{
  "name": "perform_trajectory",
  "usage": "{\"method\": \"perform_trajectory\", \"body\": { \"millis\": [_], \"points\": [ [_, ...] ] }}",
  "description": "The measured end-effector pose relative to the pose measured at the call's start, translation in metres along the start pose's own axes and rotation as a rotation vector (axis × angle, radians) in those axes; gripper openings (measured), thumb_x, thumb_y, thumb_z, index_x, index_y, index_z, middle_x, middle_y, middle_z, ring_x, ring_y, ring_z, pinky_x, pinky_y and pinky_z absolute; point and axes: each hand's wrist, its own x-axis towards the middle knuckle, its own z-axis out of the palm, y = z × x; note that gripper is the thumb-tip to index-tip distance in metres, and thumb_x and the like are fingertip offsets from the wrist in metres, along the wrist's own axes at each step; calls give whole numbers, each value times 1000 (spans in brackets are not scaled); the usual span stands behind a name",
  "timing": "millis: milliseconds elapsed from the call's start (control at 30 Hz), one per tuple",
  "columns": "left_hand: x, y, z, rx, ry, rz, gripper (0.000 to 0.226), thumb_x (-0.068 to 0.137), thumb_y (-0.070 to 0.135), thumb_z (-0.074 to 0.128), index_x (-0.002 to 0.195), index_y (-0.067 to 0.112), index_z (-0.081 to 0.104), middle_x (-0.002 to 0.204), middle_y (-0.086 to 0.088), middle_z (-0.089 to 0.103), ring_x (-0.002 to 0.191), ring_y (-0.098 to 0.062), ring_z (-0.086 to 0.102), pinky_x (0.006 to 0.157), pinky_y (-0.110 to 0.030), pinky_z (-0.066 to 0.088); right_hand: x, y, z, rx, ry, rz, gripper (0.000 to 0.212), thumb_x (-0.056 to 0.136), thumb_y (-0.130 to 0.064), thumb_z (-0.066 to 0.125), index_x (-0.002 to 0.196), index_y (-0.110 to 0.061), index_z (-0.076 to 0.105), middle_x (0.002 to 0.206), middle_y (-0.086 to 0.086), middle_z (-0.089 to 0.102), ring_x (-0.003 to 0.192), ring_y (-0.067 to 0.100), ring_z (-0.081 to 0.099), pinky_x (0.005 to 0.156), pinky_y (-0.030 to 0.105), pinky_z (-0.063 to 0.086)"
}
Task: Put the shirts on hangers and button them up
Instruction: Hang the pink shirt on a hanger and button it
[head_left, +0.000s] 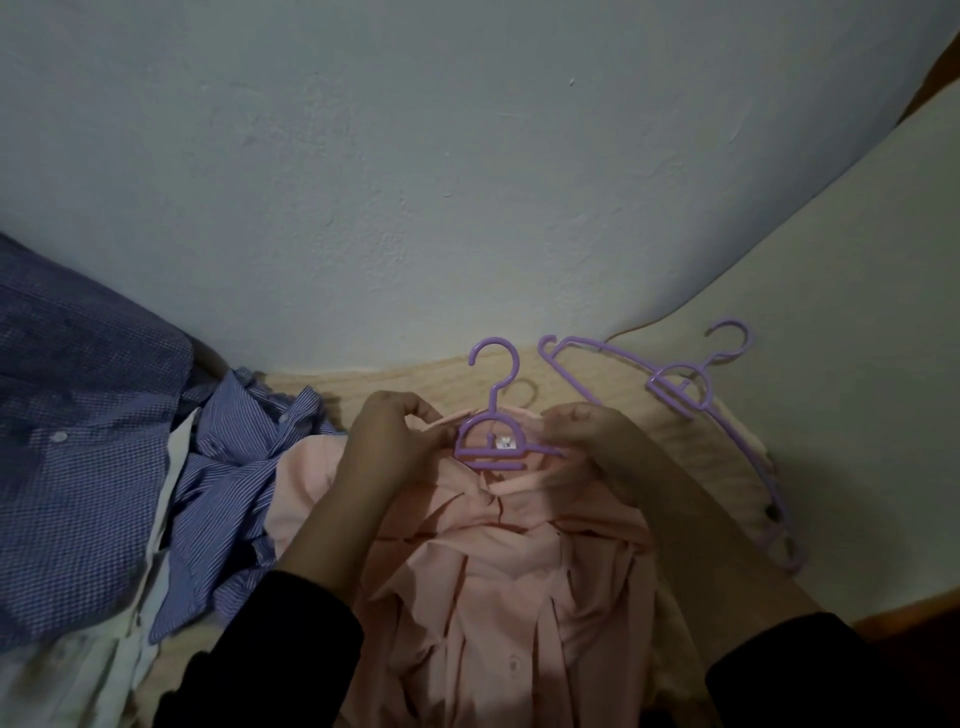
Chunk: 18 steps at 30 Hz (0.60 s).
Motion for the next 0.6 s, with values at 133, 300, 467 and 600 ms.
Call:
{"method": "perform_trajectory", "body": {
  "millis": [133, 300, 467, 600],
  "points": [
    [-4, -1, -1, 22, 141, 43, 16, 78, 27, 75, 71, 20, 63, 100, -1, 64, 93, -19, 57, 73, -27, 36, -3, 0, 3, -293, 282, -140, 13, 74, -15, 75, 83, -7, 71, 67, 3, 65, 63, 14, 57, 54, 20, 42],
    [-4, 5, 6, -121, 125, 76, 15, 93, 25, 59, 86, 14, 51, 79, 1, 60, 80, -24, 57, 66, -32, 36, 6, 0, 2, -310, 384, -293, 3, 85, -12, 64, 84, -9, 66, 65, -1, 57, 61, 12, 52, 59, 24, 40],
    [-2, -5, 20, -69, 0, 68, 14, 99, 30, 44, 90, 19, 40, 79, -2, 63, 81, -30, 62, 75, -41, 48, 24, 8, 11, -501, 329, -299, 15, 81, -14, 62, 88, -26, 59, 90, -4, 59, 93, 22, 57, 78, 27, 45],
    [-4, -6, 24, -95, 41, 84, 16, 99, 34, 42, 91, 21, 39, 80, -2, 64, 80, -29, 61, 75, -43, 48, 22, 6, 27, -671, 499, -621, 29, 69, -35, 66, 96, -27, 61, 125, -4, 50, 123, 15, 38, 91, 29, 23]
  ]
}}
